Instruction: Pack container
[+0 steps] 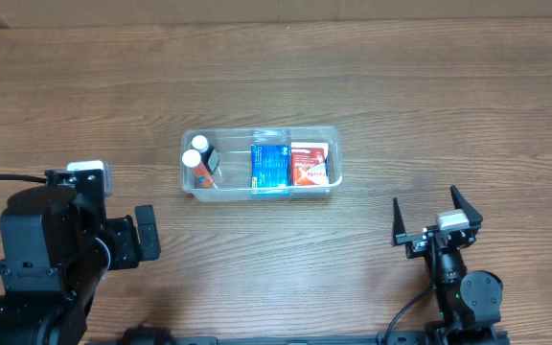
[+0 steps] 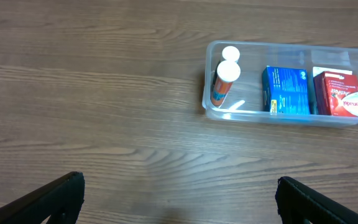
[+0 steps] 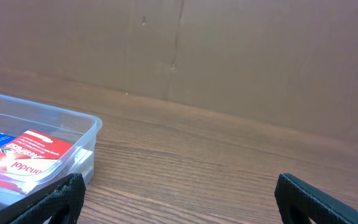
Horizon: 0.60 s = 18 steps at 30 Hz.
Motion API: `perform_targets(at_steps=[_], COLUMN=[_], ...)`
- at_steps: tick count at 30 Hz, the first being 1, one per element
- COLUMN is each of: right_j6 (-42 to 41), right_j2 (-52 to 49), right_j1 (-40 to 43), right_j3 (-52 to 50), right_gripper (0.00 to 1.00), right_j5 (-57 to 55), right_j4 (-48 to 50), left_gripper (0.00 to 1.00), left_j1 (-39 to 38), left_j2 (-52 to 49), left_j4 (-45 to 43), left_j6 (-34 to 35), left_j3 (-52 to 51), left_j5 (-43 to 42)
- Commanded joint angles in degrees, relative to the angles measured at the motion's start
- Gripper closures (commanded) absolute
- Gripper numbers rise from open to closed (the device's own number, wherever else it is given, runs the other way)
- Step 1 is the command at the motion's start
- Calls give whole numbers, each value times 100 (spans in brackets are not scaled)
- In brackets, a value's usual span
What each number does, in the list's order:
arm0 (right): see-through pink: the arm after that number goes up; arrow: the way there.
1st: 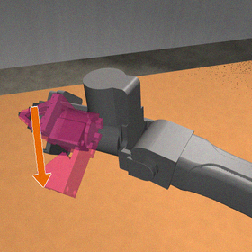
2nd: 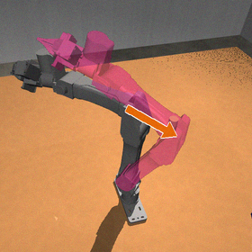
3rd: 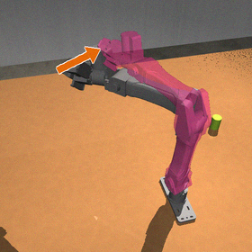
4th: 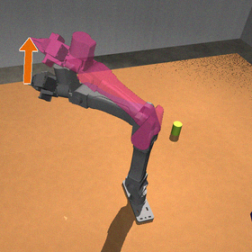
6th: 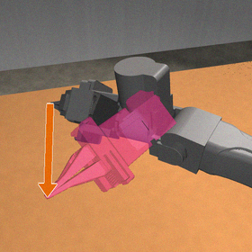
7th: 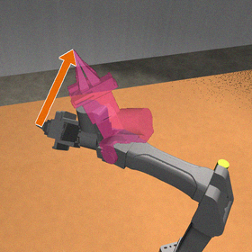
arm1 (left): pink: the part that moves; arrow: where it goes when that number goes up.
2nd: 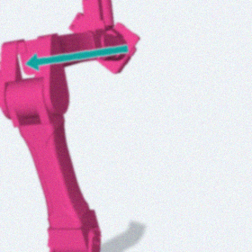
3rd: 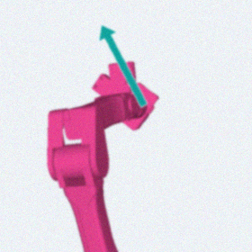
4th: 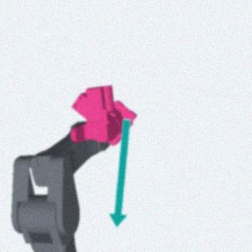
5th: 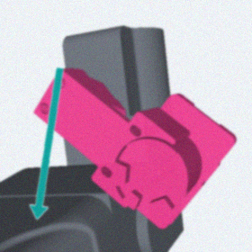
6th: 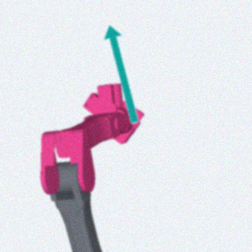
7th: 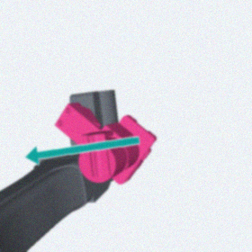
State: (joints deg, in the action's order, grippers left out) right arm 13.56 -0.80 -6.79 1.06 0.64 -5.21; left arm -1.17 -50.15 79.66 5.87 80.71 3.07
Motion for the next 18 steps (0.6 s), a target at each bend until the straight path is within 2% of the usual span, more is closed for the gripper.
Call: perform_targets(at_steps=[1, 18], right_j6=[15, 15], right_j2=[63, 63], right_j1=[26, 28], right_j3=[-59, -59], right_gripper=[0, 0], right_j5=[-52, -52], right_j4=[35, 35], left_gripper=[0, 0], left_j1=[-39, -35], left_j2=[-4, 17], left_j4=[-17, 44], left_j6=[101, 92], left_j3=[2, 2], left_j5=[37, 59])
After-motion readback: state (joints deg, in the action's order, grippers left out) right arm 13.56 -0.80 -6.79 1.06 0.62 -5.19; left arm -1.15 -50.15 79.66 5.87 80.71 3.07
